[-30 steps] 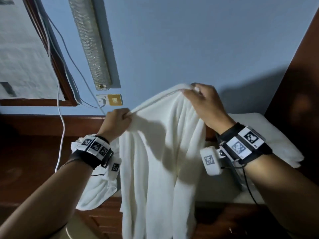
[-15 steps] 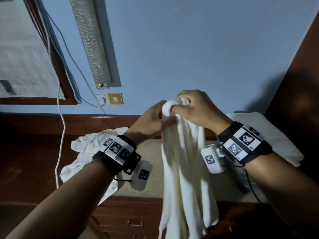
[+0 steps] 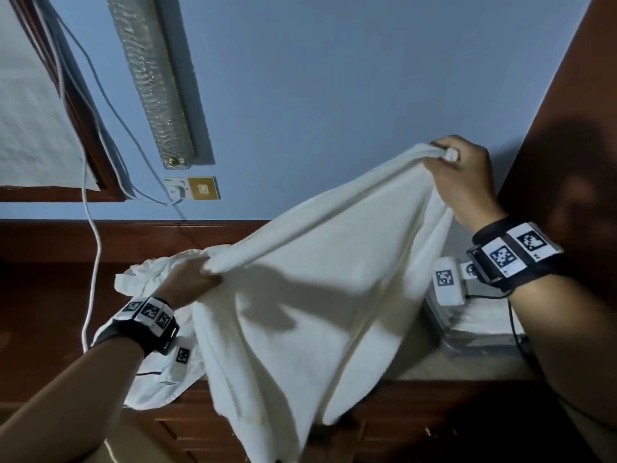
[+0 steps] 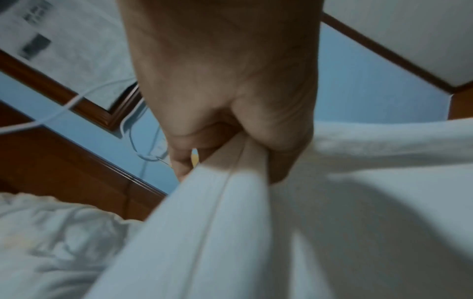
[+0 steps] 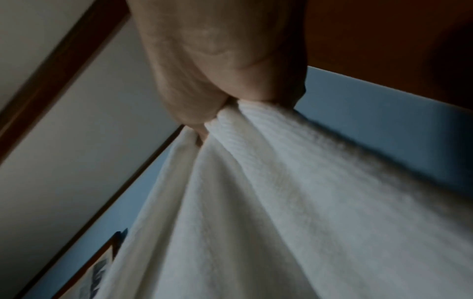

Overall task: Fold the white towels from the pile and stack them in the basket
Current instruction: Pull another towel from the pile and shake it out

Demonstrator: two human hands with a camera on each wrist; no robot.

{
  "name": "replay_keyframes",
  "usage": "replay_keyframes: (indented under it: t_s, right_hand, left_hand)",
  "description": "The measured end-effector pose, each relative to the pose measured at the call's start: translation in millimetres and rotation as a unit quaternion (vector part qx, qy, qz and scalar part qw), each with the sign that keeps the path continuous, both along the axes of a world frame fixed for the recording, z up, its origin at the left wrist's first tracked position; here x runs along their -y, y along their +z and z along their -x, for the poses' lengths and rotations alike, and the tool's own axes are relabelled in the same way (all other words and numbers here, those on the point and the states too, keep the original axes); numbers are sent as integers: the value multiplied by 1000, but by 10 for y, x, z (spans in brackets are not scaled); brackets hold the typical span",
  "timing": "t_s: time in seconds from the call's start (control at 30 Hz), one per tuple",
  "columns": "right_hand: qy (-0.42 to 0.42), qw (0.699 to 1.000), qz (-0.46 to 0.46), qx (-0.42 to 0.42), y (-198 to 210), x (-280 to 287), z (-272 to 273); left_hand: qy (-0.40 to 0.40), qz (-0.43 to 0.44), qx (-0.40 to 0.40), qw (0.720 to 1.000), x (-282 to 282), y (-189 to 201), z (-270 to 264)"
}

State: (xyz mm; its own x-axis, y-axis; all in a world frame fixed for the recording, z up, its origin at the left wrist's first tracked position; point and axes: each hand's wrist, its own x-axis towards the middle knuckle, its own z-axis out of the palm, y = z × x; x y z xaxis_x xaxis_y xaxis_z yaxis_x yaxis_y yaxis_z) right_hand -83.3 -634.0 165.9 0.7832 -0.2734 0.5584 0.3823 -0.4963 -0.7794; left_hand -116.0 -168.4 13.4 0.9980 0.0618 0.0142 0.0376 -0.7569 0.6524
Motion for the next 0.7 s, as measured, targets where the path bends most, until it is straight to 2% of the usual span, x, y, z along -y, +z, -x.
replay_keyframes:
  t_s: [0.07,0.13,0.2,0.27,0.33,0.4,0.43,0.57,0.63,0.7]
  right_hand:
    - [0,1000,-25,-6,-81,-3,-64]
    - [47,998,-42,-22,-131,-115,-108]
    - [127,990,-19,-53,-133,-315,-73]
    - [247,961,38,-118,-105,-667,56]
    - [359,913,108,-162,-107,-1051,207]
    - [406,882,171,-166,-148,-1330,264]
    - [404,883,183,-155,-143,-1392,266]
    - [289,938,161,-104,-57,-1169,55]
    - [211,951,215,-72,40,-1032,-25]
    - [142,962,227,-49,126,-944,-120]
  left_hand:
    - [35,33,21,999,16,187,62]
    - [49,121,38,991,211,531,152]
    - [-8,187,61,980,490,867,189]
    - [-112,193,108,969,775,1228,247]
    - [-200,172,147,953,1034,1558,291]
    - [-238,123,162,950,1165,1833,270]
    - [-237,72,172,953,1149,1932,235]
    - [-177,-138,171,959,746,1911,22]
    - [-141,-169,151,964,577,1730,-64]
    - [-106,-180,152,966,461,1610,-133]
